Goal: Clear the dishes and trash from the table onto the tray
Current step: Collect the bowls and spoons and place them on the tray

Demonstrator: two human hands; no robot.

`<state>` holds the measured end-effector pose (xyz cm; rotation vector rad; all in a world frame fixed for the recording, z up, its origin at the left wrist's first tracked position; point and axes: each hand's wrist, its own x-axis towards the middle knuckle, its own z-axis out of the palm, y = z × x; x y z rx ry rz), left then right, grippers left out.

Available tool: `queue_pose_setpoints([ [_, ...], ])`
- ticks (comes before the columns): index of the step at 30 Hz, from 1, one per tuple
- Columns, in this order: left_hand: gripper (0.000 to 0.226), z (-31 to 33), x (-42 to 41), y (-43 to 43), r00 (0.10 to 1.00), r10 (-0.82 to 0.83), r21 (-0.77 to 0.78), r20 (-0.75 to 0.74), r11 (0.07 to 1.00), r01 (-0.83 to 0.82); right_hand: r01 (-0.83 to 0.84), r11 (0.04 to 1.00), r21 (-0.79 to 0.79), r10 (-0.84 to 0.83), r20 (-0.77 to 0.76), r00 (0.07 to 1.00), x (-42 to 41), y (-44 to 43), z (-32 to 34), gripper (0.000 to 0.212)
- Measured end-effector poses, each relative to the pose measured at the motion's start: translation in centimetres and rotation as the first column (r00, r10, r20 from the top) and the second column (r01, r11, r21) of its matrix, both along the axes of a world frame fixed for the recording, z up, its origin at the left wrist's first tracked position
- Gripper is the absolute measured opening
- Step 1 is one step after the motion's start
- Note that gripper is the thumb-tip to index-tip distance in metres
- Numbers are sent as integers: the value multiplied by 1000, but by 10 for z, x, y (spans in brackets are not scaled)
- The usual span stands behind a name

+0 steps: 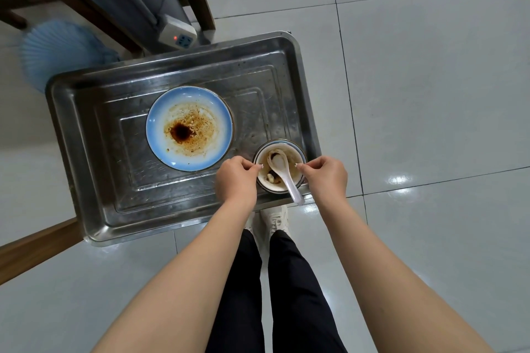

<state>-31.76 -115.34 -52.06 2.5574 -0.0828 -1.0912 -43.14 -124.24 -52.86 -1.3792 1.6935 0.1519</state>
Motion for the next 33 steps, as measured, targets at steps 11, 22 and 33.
queue_pose_setpoints([
  [11,11,43,17,9,989,118,-230,-90,964,-136,52,989,135,-81,220,972,8,-9,38,10],
  [22,14,190,51,8,925,339,-600,-170,710,-370,-112,972,206,-20,548,836,76,-23,182,42],
  [33,36,363,99,64,859,507,-817,-66,467,-338,-494,867,64,301,724,621,161,-3,363,55],
])
